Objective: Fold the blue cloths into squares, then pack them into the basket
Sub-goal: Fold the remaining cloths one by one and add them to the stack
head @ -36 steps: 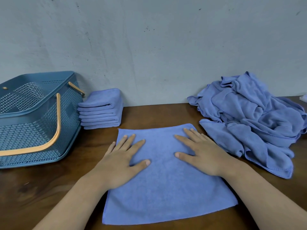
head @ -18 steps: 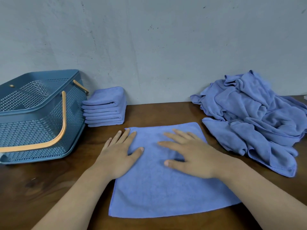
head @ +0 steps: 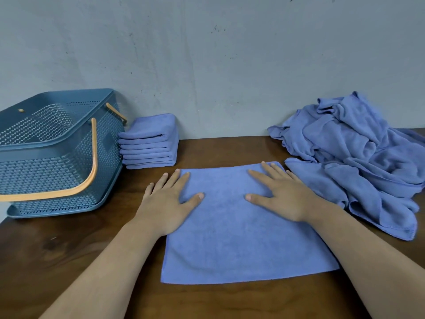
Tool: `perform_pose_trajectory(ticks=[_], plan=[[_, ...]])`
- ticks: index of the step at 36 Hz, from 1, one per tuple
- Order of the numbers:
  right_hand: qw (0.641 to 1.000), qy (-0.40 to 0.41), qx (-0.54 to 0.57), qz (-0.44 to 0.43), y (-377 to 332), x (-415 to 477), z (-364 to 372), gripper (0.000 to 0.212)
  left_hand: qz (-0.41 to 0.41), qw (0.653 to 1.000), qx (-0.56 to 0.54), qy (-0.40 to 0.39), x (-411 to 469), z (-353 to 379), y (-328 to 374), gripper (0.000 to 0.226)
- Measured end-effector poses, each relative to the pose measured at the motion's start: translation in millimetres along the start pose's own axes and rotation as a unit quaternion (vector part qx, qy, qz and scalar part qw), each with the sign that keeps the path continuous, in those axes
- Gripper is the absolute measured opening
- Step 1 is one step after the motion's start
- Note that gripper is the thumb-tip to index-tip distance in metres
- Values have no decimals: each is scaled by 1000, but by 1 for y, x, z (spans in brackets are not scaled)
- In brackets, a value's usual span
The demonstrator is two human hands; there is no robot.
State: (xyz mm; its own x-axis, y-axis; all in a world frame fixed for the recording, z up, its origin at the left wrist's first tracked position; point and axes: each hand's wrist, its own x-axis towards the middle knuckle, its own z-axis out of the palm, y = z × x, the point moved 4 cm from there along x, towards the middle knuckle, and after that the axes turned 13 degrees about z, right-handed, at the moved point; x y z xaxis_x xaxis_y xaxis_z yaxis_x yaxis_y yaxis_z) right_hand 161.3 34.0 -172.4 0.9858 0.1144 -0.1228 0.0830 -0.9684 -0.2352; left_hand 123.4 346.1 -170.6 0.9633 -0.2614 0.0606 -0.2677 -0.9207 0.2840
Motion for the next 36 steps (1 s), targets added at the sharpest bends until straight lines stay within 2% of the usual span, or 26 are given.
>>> perform_pose_trajectory(ticks=[4, 6, 9, 12, 16, 19, 23, 27, 30, 33, 36], plan=[[1000, 4, 0, -8, -2, -7, -6, 84, 28, 995, -46, 84, 0, -9, 4, 68], [999, 17, -19, -20, -8, -16, -12, 77, 57, 993, -46, 95, -3, -15, 14, 59], [998, 7, -41, -39, -23, -41, -11, 70, 97, 995, -8, 25, -20, -7, 41, 57], [997, -44, -30, -54, -42, -70, -1, 66, 84, 995, 30, -41, -35, 8, 63, 62], [995, -15, -70, -63, -46, -95, 18, 71, 88, 991, 70, -66, -42, 18, 83, 72], [997, 0, -56, -57, -35, -106, 19, 73, 77, 992, 60, -74, -51, 24, 80, 77], [998, 12, -58, -35, -12, -119, 15, 76, 77, 996, 24, -43, -65, 20, 65, 84], [999, 13, -37, -2, 7, -133, 10, 76, 70, 997, 10, -15, -81, 15, 56, 81], [998, 33, -55, 10, 15, -144, 9, 77, 80, 995, 52, 33, -92, 9, 58, 74], [994, 84, -67, -10, 12, -153, 4, 73, 127, 983, 90, 94, -104, 3, 81, 58], [993, 101, -34, -47, -13, -163, 7, 64, 159, 982, 2, 101, -112, 12, 115, 52]])
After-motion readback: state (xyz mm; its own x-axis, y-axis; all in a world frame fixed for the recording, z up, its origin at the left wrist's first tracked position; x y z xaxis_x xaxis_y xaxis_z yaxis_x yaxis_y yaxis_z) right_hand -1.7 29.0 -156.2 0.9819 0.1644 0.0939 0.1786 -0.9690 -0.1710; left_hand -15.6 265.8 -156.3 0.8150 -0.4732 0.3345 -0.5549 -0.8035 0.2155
